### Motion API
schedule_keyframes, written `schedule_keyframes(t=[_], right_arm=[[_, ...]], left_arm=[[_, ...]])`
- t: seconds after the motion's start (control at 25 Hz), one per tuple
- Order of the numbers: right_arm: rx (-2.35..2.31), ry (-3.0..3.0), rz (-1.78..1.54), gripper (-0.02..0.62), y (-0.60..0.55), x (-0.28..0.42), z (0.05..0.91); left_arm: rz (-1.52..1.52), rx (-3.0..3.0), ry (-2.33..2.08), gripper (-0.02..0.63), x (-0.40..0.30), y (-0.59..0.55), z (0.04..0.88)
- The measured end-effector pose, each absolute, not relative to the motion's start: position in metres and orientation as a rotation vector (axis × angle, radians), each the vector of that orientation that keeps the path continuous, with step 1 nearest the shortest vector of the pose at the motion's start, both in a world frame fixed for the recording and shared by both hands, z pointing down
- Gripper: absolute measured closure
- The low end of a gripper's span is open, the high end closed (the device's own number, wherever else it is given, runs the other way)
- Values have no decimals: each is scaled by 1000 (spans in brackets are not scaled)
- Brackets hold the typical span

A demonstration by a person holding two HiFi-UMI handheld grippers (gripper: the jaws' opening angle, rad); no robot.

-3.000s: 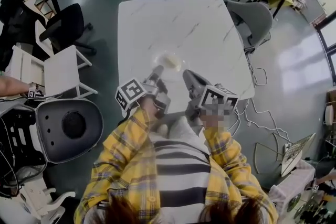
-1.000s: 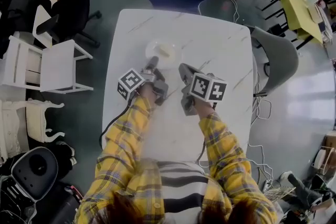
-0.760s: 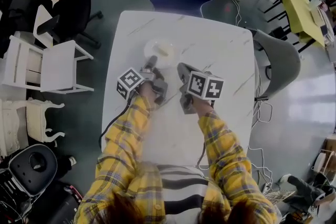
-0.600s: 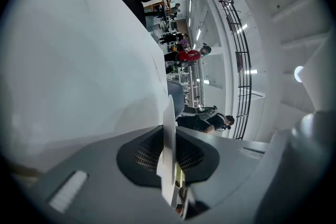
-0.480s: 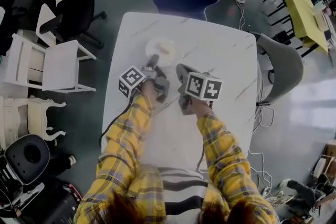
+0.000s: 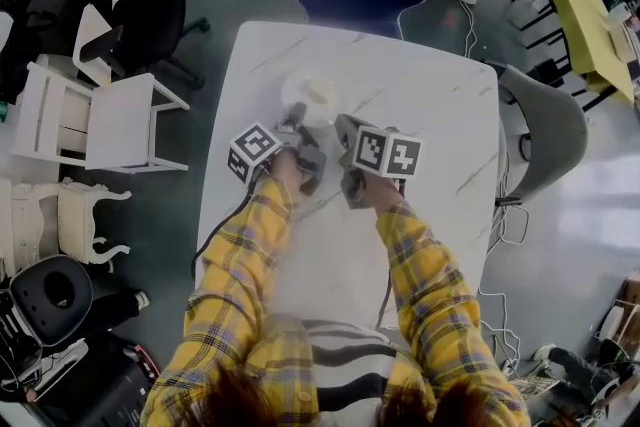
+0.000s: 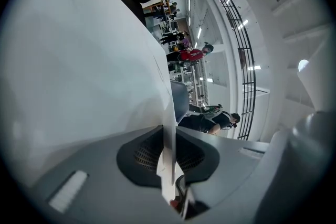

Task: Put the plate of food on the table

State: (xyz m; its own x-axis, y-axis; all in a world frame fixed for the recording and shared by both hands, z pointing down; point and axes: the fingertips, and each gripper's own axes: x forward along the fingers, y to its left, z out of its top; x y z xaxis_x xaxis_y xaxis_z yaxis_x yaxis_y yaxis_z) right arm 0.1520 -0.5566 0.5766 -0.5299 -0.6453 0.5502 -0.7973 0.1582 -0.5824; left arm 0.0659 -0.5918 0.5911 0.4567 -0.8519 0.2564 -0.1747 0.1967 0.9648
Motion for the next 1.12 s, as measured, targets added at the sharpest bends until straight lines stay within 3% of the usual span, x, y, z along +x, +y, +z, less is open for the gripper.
schedule_keyframes(t=[0.24,0.36,0.72,1.12], right_arm=[[1421,-2221,1313,595,-559,153,589],[1420,-2205,1307,595,-560,151,593],[1416,-2187,1263,595,-561,147,598],[1418,-2155,1196,595,-563,148,601]], left_arm=[[-549,1337,-1008,576,73,-591,590],[-504,1346,-999,472,76,-588,590],[-298,1419,-1064,361,78,-578,592],[-73,1585,-1072,390,73,-573,594]])
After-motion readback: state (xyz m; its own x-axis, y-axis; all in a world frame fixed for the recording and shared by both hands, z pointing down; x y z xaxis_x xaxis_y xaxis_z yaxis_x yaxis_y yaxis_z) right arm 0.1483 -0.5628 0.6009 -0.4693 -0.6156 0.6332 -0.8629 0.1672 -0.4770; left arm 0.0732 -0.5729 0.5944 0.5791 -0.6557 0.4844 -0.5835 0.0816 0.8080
